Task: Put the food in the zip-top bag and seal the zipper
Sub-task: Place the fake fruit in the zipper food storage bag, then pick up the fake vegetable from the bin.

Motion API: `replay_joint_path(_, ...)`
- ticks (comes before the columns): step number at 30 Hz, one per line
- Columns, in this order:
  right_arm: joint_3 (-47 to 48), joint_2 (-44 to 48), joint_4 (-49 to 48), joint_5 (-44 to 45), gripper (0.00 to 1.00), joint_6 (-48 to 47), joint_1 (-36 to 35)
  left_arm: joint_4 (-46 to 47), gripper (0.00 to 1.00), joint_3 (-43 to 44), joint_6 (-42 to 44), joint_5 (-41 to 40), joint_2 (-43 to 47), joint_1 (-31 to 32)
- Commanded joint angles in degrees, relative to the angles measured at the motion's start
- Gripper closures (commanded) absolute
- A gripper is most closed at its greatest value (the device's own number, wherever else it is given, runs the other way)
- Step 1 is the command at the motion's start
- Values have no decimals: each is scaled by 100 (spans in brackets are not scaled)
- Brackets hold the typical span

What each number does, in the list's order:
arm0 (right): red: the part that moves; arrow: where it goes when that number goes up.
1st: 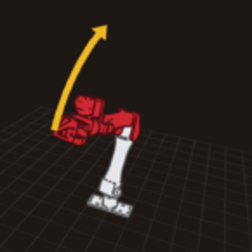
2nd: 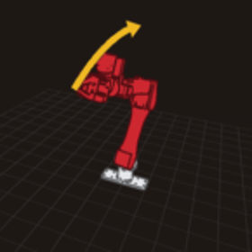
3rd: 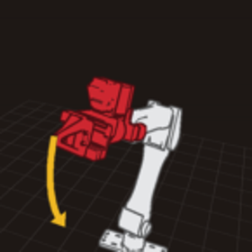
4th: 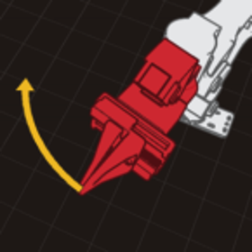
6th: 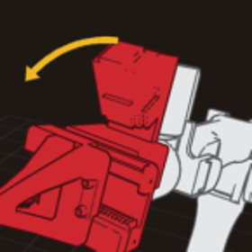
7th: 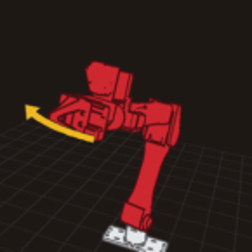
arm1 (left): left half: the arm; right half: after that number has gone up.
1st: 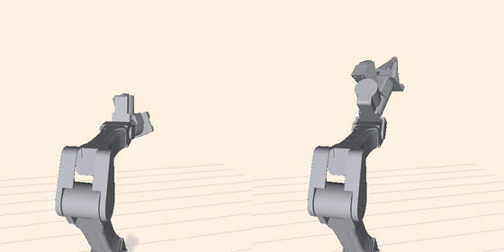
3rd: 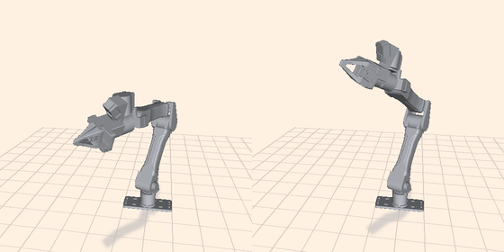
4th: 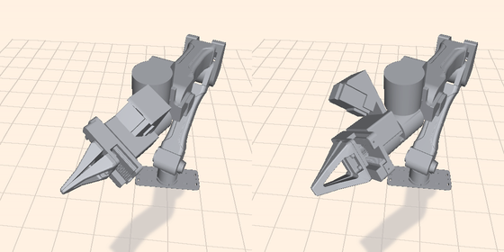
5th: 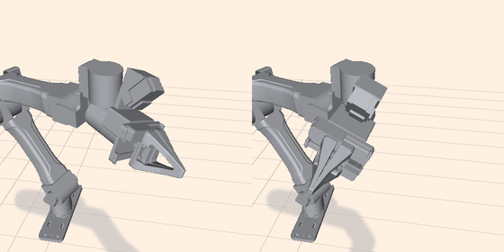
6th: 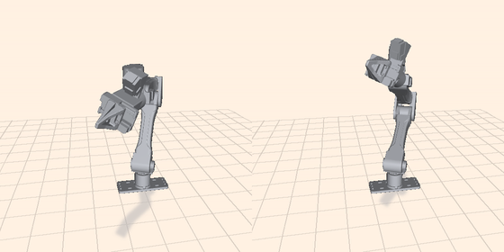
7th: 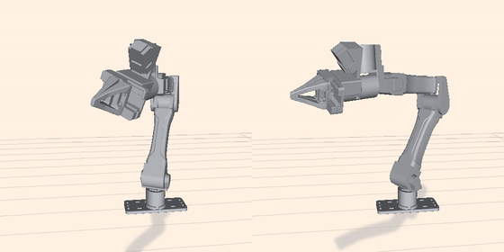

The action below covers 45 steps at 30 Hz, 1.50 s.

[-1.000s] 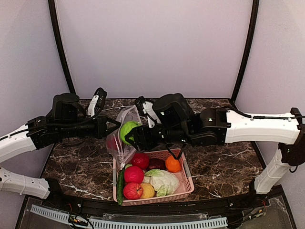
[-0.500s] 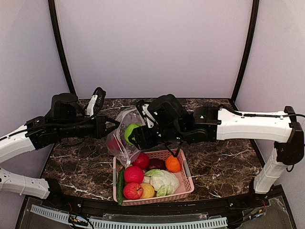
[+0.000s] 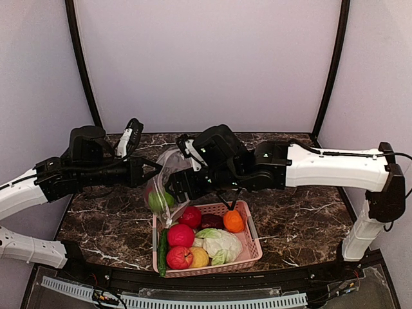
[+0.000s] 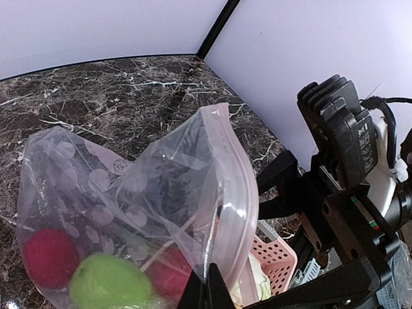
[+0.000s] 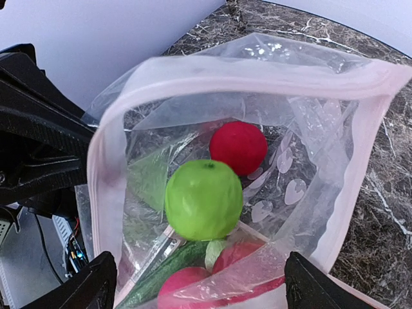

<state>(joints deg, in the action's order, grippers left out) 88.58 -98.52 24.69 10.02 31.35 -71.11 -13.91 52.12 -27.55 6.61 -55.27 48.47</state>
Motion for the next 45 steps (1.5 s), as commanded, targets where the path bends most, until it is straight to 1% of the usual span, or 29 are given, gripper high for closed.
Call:
replay_joint_path(1, 169, -45, 59, -8, 11, -68, 32, -125, 99, 66, 96, 28, 28, -24)
replay_joint_path(16, 121, 101, 59, -2, 11, -98, 28, -125, 99, 135, 110, 51, -72, -22)
replay_joint_path(27, -158, 609, 10, -154, 11, -58, 24, -142, 99, 132, 93, -5, -57, -24)
replay_joint_path(34, -821, 1370, -40, -325, 10, 118, 10, -193, 99, 102, 65, -77, 28, -30)
replay_joint_path(38, -1310, 1761, 87, -220, 10, 355, 12, -158, 99, 53, 7, -78, 86, -37)
replay_joint_path(42, -1771, 1968, 336, -141, 10, 721, 17, -153, 99, 27, -40, -55, 116, -40)
replay_joint_path(45, -1982, 1936, 601, -181, 12, 960, 12, -135, 99, 6, -82, -58, 133, -39)
